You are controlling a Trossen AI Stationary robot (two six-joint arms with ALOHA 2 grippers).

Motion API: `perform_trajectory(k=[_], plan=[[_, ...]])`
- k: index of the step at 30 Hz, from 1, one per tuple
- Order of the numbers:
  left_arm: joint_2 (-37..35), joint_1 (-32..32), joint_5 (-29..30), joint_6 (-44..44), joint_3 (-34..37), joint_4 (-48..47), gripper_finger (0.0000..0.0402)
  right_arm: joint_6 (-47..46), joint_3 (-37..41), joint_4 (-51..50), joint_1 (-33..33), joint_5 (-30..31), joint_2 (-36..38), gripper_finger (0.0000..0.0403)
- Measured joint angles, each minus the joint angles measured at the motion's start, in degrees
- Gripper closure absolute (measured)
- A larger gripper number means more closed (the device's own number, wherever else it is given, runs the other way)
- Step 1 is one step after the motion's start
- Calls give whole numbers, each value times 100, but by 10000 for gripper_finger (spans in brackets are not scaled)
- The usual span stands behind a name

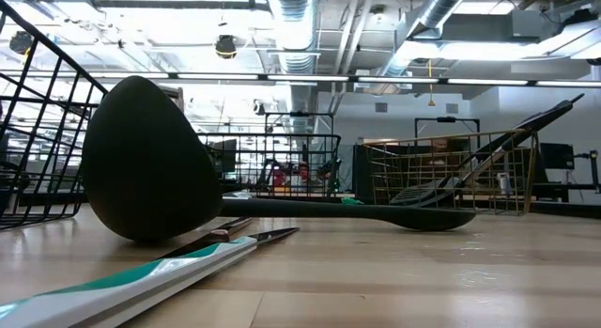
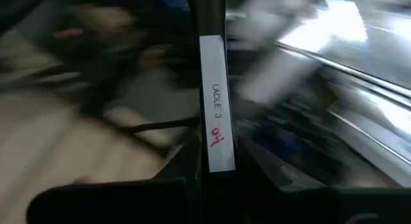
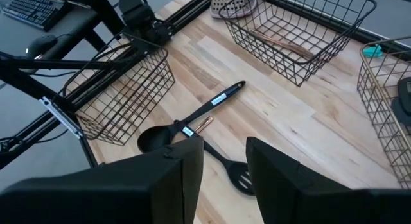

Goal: Pick & Place Kitchen Items
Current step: Put the black serving spoon into the bottom black wire basket

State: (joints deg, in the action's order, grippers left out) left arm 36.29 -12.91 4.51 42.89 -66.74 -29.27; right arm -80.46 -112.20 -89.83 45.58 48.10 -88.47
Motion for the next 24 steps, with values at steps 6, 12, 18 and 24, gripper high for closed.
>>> perform_trajectory(k=[6,12,18,24], plan=[[312,2,1673,874,0,-1166,350,-1,0,2,4,-2,0,285],[777,-172,1786,992,233,-1405,350,-7,0,29,11,-15,0,285],[885,-1192,2228,1723,868,-1433,350,-14,0,47,20,-34,0,285],[893,-3076,4210,3119,1383,-1373,350,-13,0,46,20,-43,0,285]])
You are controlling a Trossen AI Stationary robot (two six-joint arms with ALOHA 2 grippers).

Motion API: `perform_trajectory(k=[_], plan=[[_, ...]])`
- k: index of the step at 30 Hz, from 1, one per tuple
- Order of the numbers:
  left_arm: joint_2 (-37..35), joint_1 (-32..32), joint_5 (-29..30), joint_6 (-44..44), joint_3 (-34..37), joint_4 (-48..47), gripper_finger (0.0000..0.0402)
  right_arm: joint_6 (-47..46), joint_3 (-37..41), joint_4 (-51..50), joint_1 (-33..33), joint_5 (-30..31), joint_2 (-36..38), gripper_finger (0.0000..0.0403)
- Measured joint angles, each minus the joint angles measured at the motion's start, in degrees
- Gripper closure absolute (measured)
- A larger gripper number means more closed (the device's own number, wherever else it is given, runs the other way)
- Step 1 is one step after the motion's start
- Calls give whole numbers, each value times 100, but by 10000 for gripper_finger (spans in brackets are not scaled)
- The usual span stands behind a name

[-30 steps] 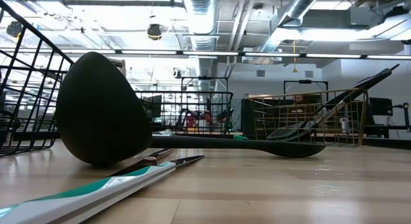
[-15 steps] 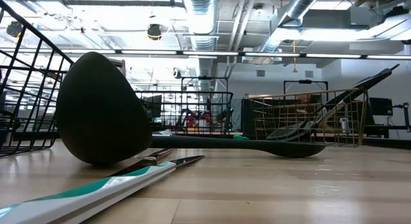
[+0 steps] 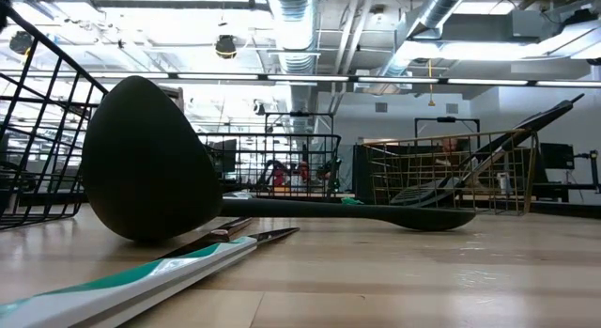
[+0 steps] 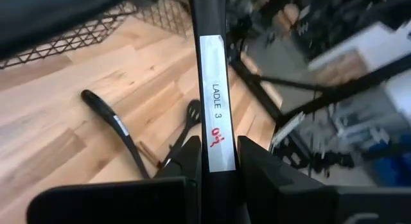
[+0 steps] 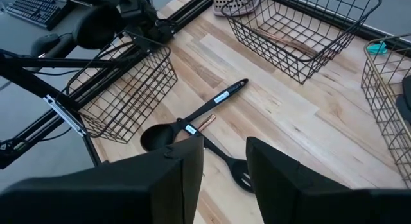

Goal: Pick & Place Kitchen Items
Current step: Put the black serving spoon into the bottom black wire basket

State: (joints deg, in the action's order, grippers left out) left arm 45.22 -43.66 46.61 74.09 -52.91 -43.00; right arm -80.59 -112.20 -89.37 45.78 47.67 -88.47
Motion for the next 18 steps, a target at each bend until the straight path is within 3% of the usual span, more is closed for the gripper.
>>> perform_trajectory(k=[3,5,10,18], plan=[[176,-814,1059,872,284,3,350,0,0,-2,0,1,0,285],[327,-1212,1364,1430,486,-3,350,0,0,-2,0,2,0,285],[901,-1754,1446,2346,818,-6,350,2,0,-4,0,1,0,285],[1618,-2095,1692,2615,1163,7,350,2,0,24,0,4,0,285]])
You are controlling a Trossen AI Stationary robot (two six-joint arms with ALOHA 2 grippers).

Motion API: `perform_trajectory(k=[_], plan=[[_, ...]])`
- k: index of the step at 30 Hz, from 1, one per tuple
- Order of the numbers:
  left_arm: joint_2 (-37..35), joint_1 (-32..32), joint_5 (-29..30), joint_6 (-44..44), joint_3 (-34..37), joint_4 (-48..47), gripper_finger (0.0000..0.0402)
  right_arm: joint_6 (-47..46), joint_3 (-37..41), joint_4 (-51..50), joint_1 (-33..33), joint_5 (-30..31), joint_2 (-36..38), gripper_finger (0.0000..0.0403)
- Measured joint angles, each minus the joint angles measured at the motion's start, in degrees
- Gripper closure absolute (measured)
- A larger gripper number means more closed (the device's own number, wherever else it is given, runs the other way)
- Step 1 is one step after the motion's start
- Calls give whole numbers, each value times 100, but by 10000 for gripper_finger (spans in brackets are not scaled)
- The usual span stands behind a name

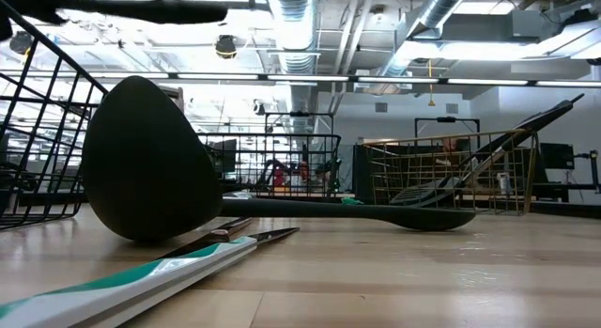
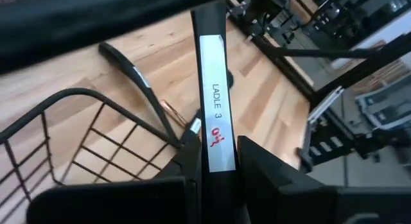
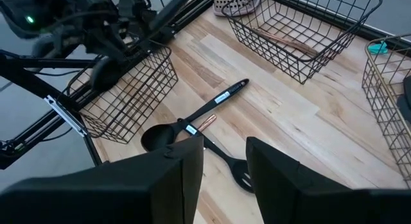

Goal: Pick & Place Kitchen Items
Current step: Put the black serving spoon into the bottom black wire basket

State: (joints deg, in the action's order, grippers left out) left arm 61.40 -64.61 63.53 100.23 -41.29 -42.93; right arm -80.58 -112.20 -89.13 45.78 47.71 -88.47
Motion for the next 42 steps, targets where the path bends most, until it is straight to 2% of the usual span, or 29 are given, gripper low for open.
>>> perform_trajectory(k=[11,19,31,39,42], plan=[[612,-258,69,977,556,60,350,7,0,180,0,12,0,285],[945,-387,34,1429,674,73,350,9,0,178,0,13,0,285],[1083,-386,-942,1431,674,75,337,57,0,182,0,15,0,284],[1076,-381,-1059,1472,674,91,333,57,2,228,0,6,0,284],[1016,-355,-1511,1560,676,96,315,100,1,303,0,-83,0,284]])
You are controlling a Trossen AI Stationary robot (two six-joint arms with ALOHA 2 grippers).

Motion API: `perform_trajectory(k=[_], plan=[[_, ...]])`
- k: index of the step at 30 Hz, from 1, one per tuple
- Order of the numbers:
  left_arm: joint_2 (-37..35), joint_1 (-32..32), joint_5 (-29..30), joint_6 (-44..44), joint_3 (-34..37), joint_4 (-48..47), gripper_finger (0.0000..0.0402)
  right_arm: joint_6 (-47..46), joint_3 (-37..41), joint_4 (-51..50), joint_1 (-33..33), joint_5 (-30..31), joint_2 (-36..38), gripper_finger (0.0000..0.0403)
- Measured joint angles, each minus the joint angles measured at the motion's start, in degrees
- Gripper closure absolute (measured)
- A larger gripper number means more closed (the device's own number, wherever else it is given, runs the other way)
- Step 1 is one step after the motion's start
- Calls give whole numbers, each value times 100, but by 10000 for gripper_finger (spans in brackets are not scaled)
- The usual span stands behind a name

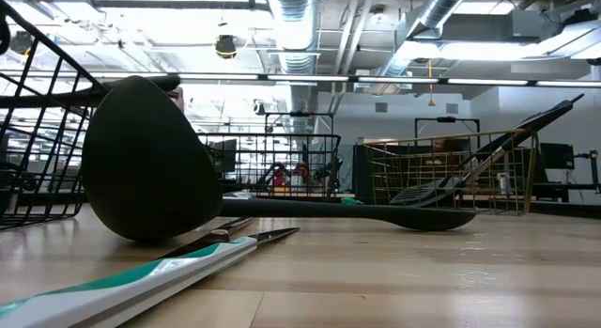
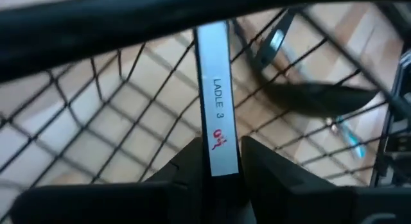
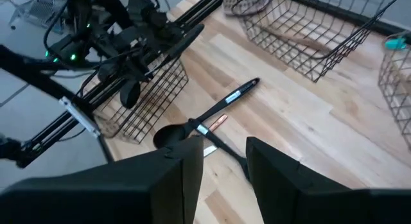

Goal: Pick & Place Kitchen Items
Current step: Put the black serving spoon into the bottom black wire basket

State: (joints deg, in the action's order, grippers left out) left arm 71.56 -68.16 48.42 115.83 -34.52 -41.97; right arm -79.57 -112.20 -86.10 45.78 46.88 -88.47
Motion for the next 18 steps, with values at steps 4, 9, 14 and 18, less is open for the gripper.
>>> perform_trajectory(k=[4,9,14,18], plan=[[-231,-2,-243,-8,0,6,272,46,2,10,0,-189,0,284],[-736,-2,-264,-276,0,1,201,46,2,8,-1,-203,0,284],[-1305,4,-548,-286,0,58,155,48,2,4,-2,-204,0,284],[-1838,4,-653,-460,0,351,147,48,2,4,-2,-205,0,284]])
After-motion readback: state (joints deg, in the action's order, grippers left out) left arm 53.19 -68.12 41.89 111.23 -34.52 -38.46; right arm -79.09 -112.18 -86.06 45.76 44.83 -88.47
